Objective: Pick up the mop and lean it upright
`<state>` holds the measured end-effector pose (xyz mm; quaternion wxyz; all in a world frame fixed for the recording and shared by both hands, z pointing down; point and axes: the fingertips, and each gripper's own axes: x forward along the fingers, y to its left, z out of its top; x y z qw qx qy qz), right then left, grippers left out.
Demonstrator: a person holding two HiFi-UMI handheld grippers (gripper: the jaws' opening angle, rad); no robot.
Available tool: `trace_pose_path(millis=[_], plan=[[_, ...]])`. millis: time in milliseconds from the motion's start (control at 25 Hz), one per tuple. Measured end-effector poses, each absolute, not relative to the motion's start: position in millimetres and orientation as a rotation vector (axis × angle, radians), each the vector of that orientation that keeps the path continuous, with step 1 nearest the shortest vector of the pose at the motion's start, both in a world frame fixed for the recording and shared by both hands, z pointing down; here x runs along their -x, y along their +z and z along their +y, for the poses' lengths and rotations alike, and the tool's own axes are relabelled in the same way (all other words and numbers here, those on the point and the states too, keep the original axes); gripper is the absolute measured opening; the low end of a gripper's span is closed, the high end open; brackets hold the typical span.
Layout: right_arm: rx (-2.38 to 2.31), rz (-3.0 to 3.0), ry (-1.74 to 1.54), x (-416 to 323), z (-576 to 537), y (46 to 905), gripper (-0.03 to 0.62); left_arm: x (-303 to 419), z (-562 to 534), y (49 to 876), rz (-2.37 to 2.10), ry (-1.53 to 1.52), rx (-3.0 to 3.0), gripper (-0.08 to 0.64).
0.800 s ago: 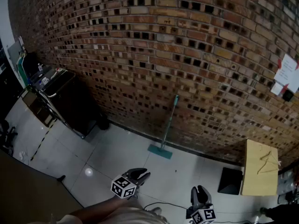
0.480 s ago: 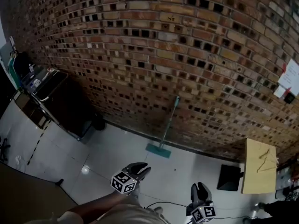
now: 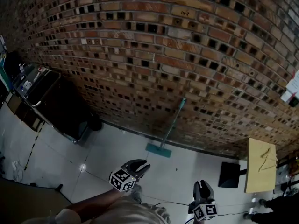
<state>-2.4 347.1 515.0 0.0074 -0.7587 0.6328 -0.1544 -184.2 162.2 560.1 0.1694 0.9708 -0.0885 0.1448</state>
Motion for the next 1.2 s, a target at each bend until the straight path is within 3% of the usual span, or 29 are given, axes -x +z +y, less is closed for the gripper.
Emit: trace_pose_path(millis=[840,1200], plan=[[2.405,1.975,-0.489,20,274,514,0.102,189,92,566,-0.193,0.398,-2.765,0.106],[2.359,2.033,-0.527,-15,231,527,0.103,173,66,587,-0.274,0.441,-2.706,0.107]])
